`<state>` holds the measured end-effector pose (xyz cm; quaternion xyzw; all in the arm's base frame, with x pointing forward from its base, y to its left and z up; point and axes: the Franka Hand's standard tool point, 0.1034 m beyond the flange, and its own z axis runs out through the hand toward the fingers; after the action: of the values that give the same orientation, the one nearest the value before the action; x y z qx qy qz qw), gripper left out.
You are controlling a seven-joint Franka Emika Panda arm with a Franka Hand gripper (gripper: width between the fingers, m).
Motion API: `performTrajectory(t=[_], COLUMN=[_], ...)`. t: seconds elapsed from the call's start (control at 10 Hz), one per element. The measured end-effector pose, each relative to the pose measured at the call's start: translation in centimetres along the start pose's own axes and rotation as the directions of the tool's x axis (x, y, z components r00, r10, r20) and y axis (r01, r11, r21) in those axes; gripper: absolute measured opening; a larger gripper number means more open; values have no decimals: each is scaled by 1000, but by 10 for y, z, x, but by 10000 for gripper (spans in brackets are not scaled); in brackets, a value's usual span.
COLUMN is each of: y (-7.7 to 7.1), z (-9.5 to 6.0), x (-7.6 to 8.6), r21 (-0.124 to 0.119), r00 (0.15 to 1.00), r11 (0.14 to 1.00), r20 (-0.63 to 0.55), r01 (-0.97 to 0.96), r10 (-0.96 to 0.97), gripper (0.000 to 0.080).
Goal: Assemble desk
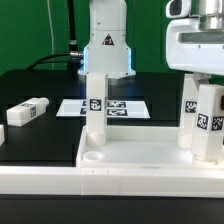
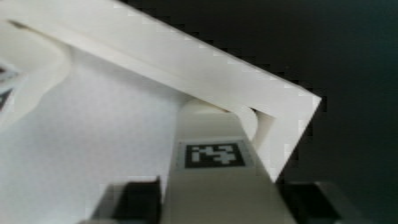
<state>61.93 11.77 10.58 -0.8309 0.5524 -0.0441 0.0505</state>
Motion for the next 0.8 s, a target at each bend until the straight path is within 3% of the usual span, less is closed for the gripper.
performTrajectory(t=[0.1,0.2,0.4,0.8], y=[0,1,2,3], z=[0,0,0,0], x=[1,1,3,6], r21=[-2,-5,-22,-30], r00=[999,996,963,793], r11=[999,996,963,793], r20=[-1,-1,0,1], r01=[45,90,270,608], r10=[-45,-90,-270,-609], gripper=[531,613,638,648])
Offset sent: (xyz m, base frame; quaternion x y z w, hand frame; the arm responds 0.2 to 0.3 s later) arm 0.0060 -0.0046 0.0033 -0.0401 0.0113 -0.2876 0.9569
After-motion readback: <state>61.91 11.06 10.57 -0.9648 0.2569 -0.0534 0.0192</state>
